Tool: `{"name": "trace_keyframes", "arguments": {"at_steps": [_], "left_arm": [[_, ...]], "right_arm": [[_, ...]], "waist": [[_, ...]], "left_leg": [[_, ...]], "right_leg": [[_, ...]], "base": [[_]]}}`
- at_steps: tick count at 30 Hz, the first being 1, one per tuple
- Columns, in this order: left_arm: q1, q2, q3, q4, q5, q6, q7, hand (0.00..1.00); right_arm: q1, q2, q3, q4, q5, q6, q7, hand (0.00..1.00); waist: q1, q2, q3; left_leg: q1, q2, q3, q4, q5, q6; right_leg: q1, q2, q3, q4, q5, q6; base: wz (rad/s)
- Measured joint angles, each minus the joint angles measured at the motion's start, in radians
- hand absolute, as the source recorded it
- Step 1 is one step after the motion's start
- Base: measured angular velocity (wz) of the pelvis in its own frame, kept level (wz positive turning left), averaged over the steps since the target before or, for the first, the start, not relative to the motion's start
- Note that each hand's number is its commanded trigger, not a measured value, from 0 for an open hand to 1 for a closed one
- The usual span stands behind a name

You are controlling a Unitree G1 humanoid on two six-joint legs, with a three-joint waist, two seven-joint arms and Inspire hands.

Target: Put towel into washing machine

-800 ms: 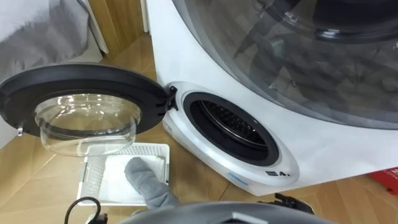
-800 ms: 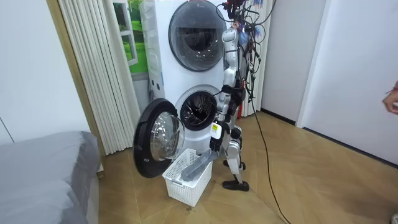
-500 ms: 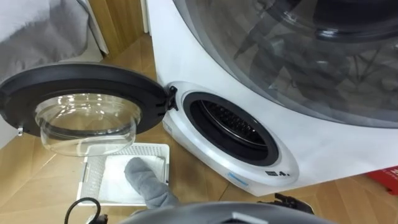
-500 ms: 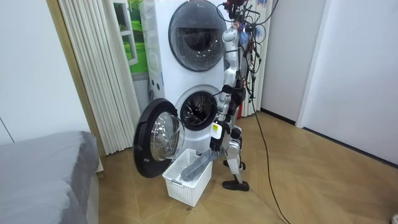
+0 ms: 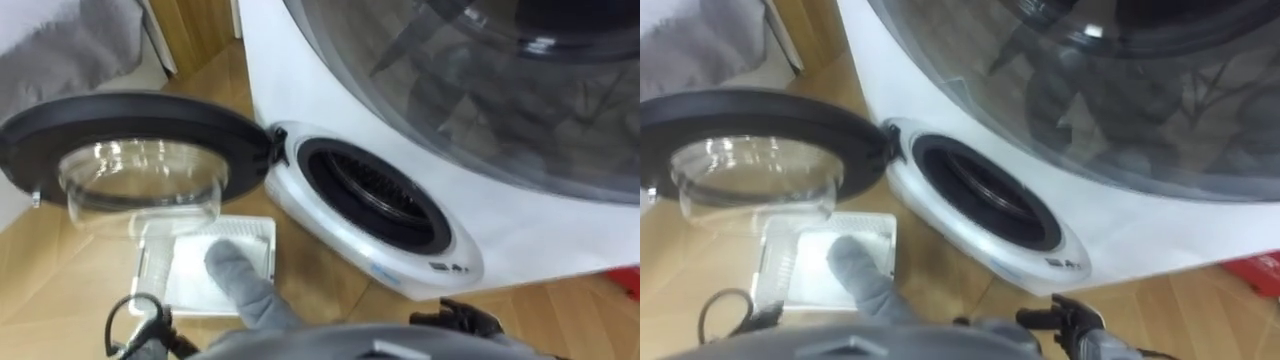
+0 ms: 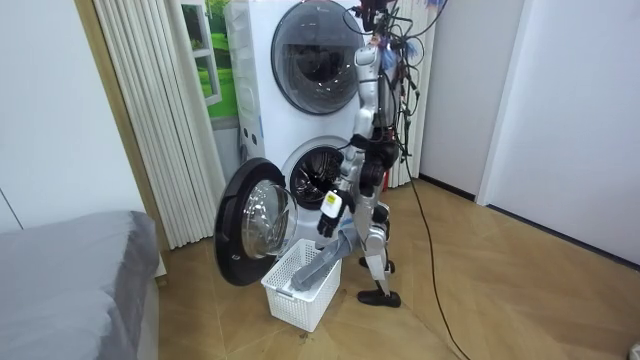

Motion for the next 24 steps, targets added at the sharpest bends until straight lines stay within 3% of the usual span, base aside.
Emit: {"name": "trace_keyframes", "arguments": {"at_steps": [6, 11, 14, 17, 21, 24], "left_arm": [[-0.106, 0.002, -0.065, 0.006, 0.001, -0.088, 0.031, 0.0], [-0.187, 0.0, -0.126, 0.066, 0.004, -0.115, 0.031, 0.0], [-0.234, 0.0, -0.134, 0.081, 0.009, -0.119, 0.031, 0.0], [-0.272, -0.002, -0.146, 0.081, 0.009, -0.136, 0.031, 0.0], [-0.377, 0.009, -0.216, 0.091, 0.039, -0.15, 0.064, 0.0], [-0.429, 0.005, -0.266, 0.089, 0.084, -0.16, 0.1, 0.0]], "right_arm": [[-0.074, 0.001, 0.057, 0.014, -0.04, -0.029, 0.002, 0.0], [-0.156, 0.003, 0.104, 0.064, -0.066, -0.039, 0.009, 0.0], [-0.202, 0.009, 0.124, 0.067, -0.069, -0.042, 0.008, 0.0], [-0.238, 0.01, 0.164, 0.058, -0.069, -0.044, 0.007, 0.0], [-0.297, 0.021, 0.177, 0.04, -0.072, -0.048, -0.008, 0.0], [-0.329, 0.022, 0.177, 0.015, -0.06, -0.055, -0.018, 0.0]], "waist": [[-0.003, 0.009, 0.0073], [-0.003, 0.007, 0.0165], [-0.002, -0.005, 0.0369], [-0.003, -0.001, 0.0464], [-0.031, -0.013, 0.063], [-0.056, -0.006, 0.0714]], "left_leg": [[-0.084, -0.001, 0.003, 0.016, 0.004, 0.007], [-0.168, 0.0, 0.006, 0.063, 0.005, 0.007], [-0.245, 0.002, 0.005, 0.144, -0.003, 0.014], [-0.321, 0.005, 0.006, 0.198, -0.021, 0.02], [-0.469, 0.0, 0.009, 0.273, -0.035, 0.032], [-0.575, 0.001, 0.011, 0.333, -0.044, 0.046]], "right_leg": [[-0.091, -0.016, -0.035, 0.041, 0.002, -0.001], [-0.185, -0.015, -0.029, 0.098, 0.002, -0.001], [-0.251, -0.016, -0.009, 0.141, 0.002, -0.002], [-0.325, -0.017, 0.003, 0.176, 0.003, -0.004], [-0.479, -0.027, 0.009, 0.252, 0.006, -0.004], [-0.576, -0.031, 0.014, 0.278, 0.021, 0.004]], "base": [[-0.03], [-0.08], [-0.19], [-0.15], [0.0], [-0.05]]}}
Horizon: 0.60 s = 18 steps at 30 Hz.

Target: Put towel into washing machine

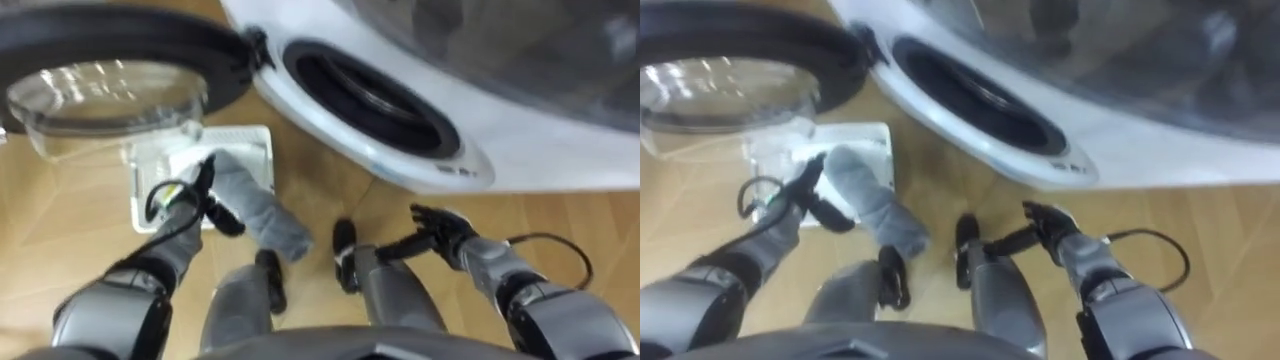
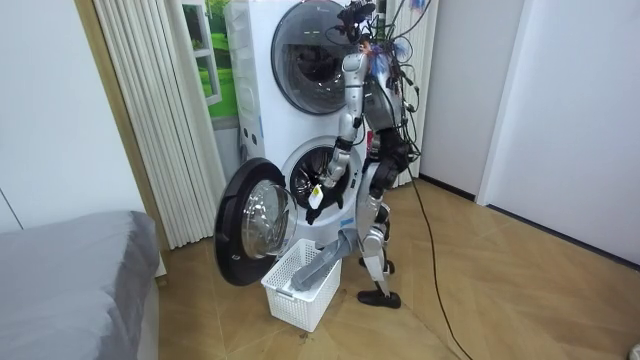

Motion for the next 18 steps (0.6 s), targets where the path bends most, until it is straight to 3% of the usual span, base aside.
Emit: {"name": "trace_keyframes", "arguments": {"at_steps": [1, 5, 10, 15, 18], "left_arm": [[-0.022, -0.001, -0.026, 0.0, 0.018, -0.002, 0.01, 0.0], [-0.069, 0.013, -0.12, -0.007, 0.086, -0.006, 0.059, 0.0], [-0.177, 0.03, -0.218, 0.003, 0.154, -0.018, 0.136, 0.0], [-0.221, 0.046, -0.274, 0.007, 0.154, -0.027, 0.166, 0.0], [-0.235, 0.053, -0.312, 0.007, 0.155, -0.028, 0.191, 0.0]], "right_arm": [[-0.006, 0.0, 0.0, 0.0, 0.017, 0.0, -0.007, 0.0], [-0.024, -0.013, 0.009, -0.034, 0.061, -0.021, -0.017, 0.0], [-0.065, -0.027, 0.061, -0.071, 0.166, -0.053, -0.014, 0.0], [-0.079, -0.04, 0.089, -0.105, 0.257, -0.066, 0.006, 0.0], [-0.079, -0.057, 0.094, -0.137, 0.316, -0.076, 0.019, 0.0]], "waist": [[-0.005, 0.005, 0.0068], [-0.037, 0.022, 0.017], [-0.061, 0.042, 0.0298], [-0.082, 0.05, 0.0322], [-0.092, 0.053, 0.0312]], "left_leg": [[-0.039, 0.001, 0.003, 0.021, -0.003, 0.005], [-0.162, 0.006, 0.007, 0.099, -0.019, 0.019], [-0.341, 0.037, 0.029, 0.244, -0.066, 0.039], [-0.434, 0.056, 0.032, 0.345, -0.101, 0.048], [-0.498, 0.056, 0.034, 0.408, -0.121, 0.056]], "right_leg": [[-0.036, -0.001, 0.004, 0.011, 0.007, 0.003], [-0.153, -0.003, 0.009, 0.075, 0.016, 0.008], [-0.328, -0.001, 0.006, 0.18, 0.013, 0.01], [-0.427, -0.003, 0.007, 0.27, -0.009, 0.01], [-0.506, -0.023, 0.005, 0.35, -0.036, 0.008]], "base": [[-0.13], [-0.07], [-0.2], [-0.07], [0.05]]}}
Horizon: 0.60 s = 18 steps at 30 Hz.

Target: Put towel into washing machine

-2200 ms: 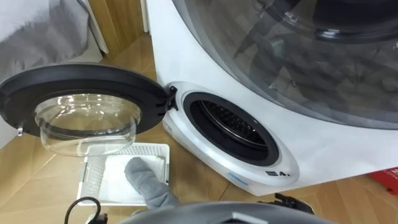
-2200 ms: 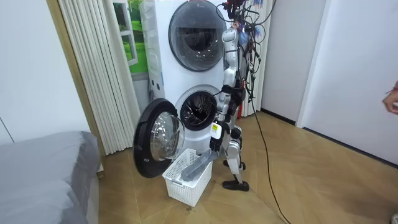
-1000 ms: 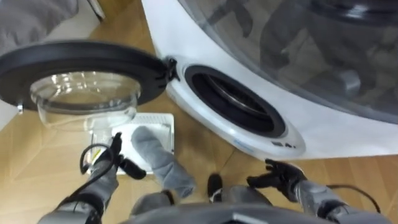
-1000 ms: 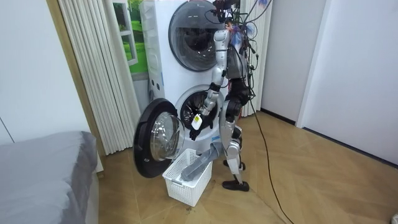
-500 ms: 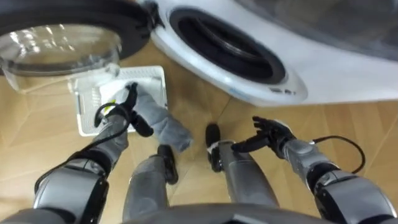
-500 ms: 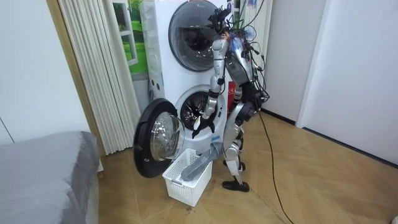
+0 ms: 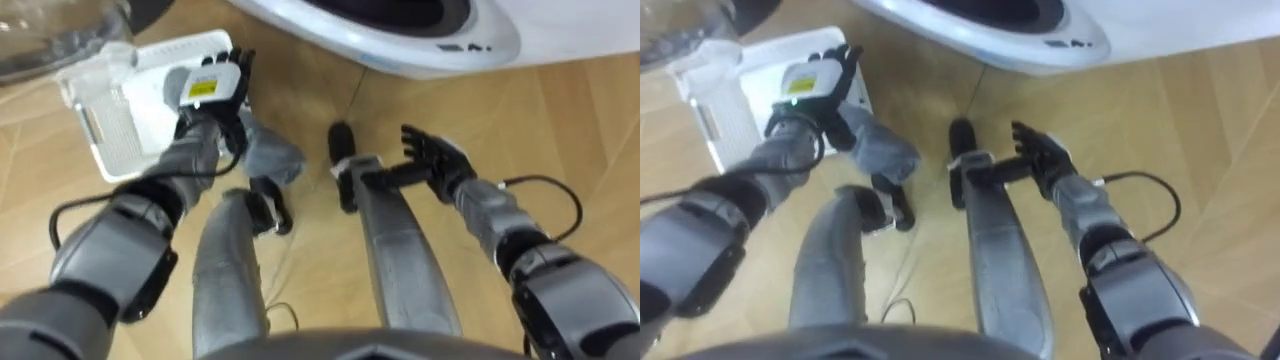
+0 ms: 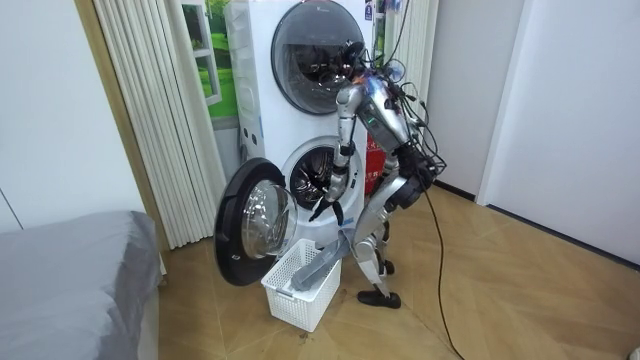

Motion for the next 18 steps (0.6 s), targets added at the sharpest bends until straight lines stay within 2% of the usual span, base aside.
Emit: {"name": "trace_keyframes", "arguments": {"at_steps": [4, 7, 11, 18], "left_arm": [[-0.008, 0.018, -0.055, 0.0, 0.015, 0.002, 0.002, 0.0], [-0.024, 0.021, -0.101, 0.0, 0.017, 0.001, 0.002, 0.0], [-0.039, 0.022, -0.161, 0.0, 0.017, -0.007, -0.004, 0.0], [-0.07, 0.032, -0.252, 0.0, 0.008, -0.013, -0.114, 0.0]], "right_arm": [[-0.034, -0.001, 0.001, 0.001, 0.061, 0.0, 0.015, 0.0], [-0.059, -0.002, 0.0, 0.004, 0.081, -0.001, 0.029, 0.0], [-0.073, 0.001, 0.002, -0.009, 0.118, -0.01, 0.038, 0.0], [-0.108, 0.003, 0.003, 0.01, 0.119, -0.024, 0.038, 0.0]], "waist": [[-0.017, 0.001, -0.0002], [-0.022, 0.001, -0.0002], [-0.046, 0.001, -0.0001], [-0.082, -0.003, 0.0014]], "left_leg": [[-0.077, -0.002, -0.003, 0.07, -0.018, 0.004], [-0.127, 0.008, -0.005, 0.104, -0.025, 0.005], [-0.175, 0.005, -0.003, 0.132, -0.028, 0.012], [-0.227, 0.021, 0.001, 0.163, -0.042, 0.017]], "right_leg": [[-0.083, -0.011, -0.004, 0.077, -0.021, -0.004], [-0.131, -0.013, -0.009, 0.101, -0.022, -0.004], [-0.182, -0.023, -0.012, 0.133, -0.025, -0.007], [-0.232, -0.021, -0.017, 0.147, -0.025, -0.007]], "base": [[0.1], [0.02], [0.03], [-0.05]]}}
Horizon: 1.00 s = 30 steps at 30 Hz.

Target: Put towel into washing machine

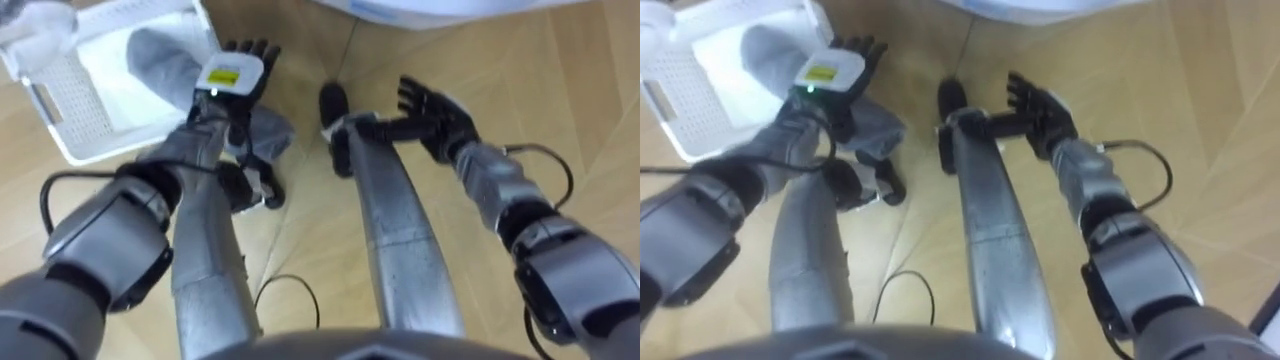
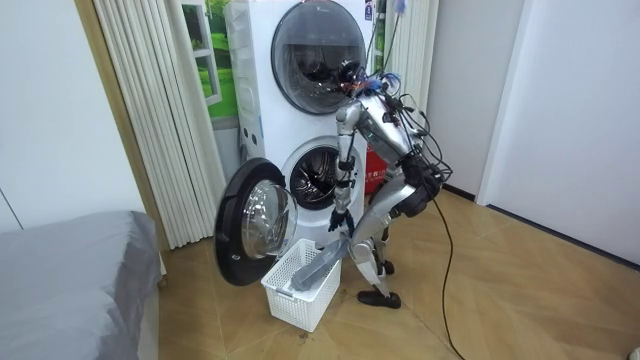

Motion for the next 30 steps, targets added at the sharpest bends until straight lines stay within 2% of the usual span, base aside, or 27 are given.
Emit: {"name": "trace_keyframes", "arguments": {"at_steps": [5, 7, 10, 13, 14, 16, 20, 23, 30], "left_arm": [[-0.003, 0.022, -0.049, 0.001, -0.072, 0.0, -0.116, 0.0], [-0.004, 0.032, -0.064, 0.002, -0.091, 0.001, -0.177, 0.0], [-0.01, 0.032, -0.071, 0.003, -0.093, 0.001, -0.234, 0.0], [-0.016, 0.029, -0.076, 0.003, -0.092, 0.001, -0.275, 0.0], [-0.016, 0.03, -0.08, 0.003, -0.092, 0.001, -0.282, 0.03], [-0.023, 0.034, -0.092, 0.002, -0.091, 0.002, -0.31, 1.0], [-0.031, 0.037, -0.12, 0.004, -0.092, 0.008, -0.354, 1.0], [-0.042, 0.036, -0.135, 0.002, -0.092, 0.03, -0.388, 1.0], [-0.049, 0.029, -0.138, -0.004, -0.09, 0.073, -0.431, 1.0]], "right_arm": [[-0.003, 0.006, 0.019, -0.025, -0.001, -0.01, 0.003, 0.0], [-0.009, 0.025, 0.02, -0.019, -0.001, -0.01, -0.002, 0.0], [-0.012, 0.038, 0.02, -0.016, -0.002, -0.014, -0.009, 0.0], [-0.021, 0.037, 0.02, -0.003, -0.001, -0.019, -0.009, 0.0], [-0.023, 0.037, 0.02, -0.001, 0.0, -0.02, -0.009, 0.0], [-0.034, 0.036, 0.02, 0.021, -0.003, -0.022, -0.007, 0.0], [-0.042, 0.031, 0.02, 0.026, -0.011, -0.022, -0.009, 0.0], [-0.042, 0.027, 0.018, 0.029, -0.017, -0.022, -0.012, 0.0], [-0.045, 0.025, 0.007, 0.041, -0.033, -0.019, -0.01, 0.0]], "waist": [[-0.045, -0.012, 0.0003], [-0.063, -0.027, -0.0002], [-0.074, -0.041, -0.0004], [-0.074, -0.041, -0.0004], [-0.074, -0.041, -0.0005], [-0.074, -0.041, -0.0005], [-0.072, -0.041, -0.0004], [-0.074, -0.04, -0.001], [-0.067, -0.037, -0.0023]], "left_leg": [[-0.017, -0.006, 0.008, -0.009, 0.002, 0.005], [-0.018, -0.006, 0.012, -0.017, 0.002, 0.006], [-0.021, -0.005, 0.012, -0.02, -0.002, 0.006], [-0.028, -0.003, 0.011, -0.02, -0.005, 0.008], [-0.03, -0.003, 0.011, -0.021, -0.005, 0.008], [-0.033, -0.005, 0.009, -0.025, -0.005, 0.009], [-0.035, -0.009, 0.009, -0.04, -0.003, 0.011], [-0.035, -0.015, 0.01, -0.058, -0.001, 0.014], [-0.026, -0.025, 0.014, -0.091, 0.008, 0.02]], "right_leg": [[-0.024, -0.012, -0.003, -0.002, 0.0, 0.0], [-0.027, -0.014, -0.004, -0.007, -0.001, -0.002], [-0.03, -0.014, -0.008, -0.009, -0.004, -0.004], [-0.035, -0.015, -0.011, -0.013, -0.005, -0.002], [-0.035, -0.015, -0.012, -0.015, -0.005, -0.002], [-0.036, -0.02, -0.019, -0.021, -0.005, -0.002], [-0.035, -0.03, -0.031, -0.039, -0.003, 0.0], [-0.034, -0.046, -0.049, -0.052, -0.002, -0.001], [-0.025, -0.053, -0.051, -0.075, 0.002, 0.005]], "base": [[0.0], [0.0], [0.0], [-0.01], [0.0], [0.0], [0.0], [0.0], [0.01]]}}
